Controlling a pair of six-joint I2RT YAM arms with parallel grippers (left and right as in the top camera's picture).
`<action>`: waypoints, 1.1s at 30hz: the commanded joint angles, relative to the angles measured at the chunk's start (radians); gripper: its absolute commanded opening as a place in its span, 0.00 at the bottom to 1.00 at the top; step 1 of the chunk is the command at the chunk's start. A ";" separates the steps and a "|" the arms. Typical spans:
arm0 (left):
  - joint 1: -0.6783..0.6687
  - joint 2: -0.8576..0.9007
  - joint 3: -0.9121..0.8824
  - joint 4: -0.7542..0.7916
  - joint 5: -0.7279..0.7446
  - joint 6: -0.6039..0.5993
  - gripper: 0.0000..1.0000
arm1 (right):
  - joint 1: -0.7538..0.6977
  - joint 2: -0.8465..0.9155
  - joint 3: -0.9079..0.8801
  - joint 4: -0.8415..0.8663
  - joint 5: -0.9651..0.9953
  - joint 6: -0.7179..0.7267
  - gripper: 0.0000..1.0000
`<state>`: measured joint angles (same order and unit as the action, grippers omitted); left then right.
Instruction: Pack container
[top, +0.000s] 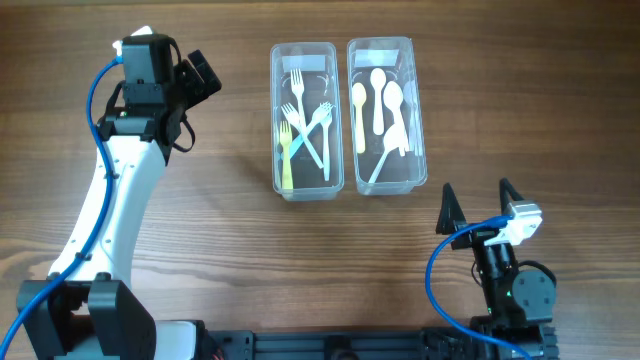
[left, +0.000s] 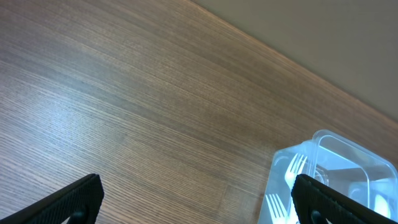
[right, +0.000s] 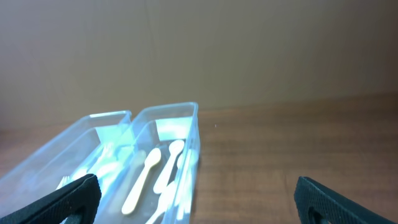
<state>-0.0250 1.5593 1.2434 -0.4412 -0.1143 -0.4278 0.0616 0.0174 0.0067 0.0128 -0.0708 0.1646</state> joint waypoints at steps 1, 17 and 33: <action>0.002 -0.022 0.021 0.003 0.005 0.004 1.00 | -0.005 -0.014 -0.002 -0.009 -0.009 0.019 1.00; 0.002 -0.022 0.021 0.003 0.005 0.004 1.00 | -0.005 -0.013 -0.002 -0.009 -0.009 0.019 1.00; -0.001 -0.280 0.020 -0.192 -0.235 0.152 1.00 | -0.005 -0.013 -0.002 -0.009 -0.009 0.019 1.00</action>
<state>-0.0250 1.4628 1.2446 -0.6155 -0.3111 -0.3000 0.0616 0.0174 0.0067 0.0029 -0.0711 0.1646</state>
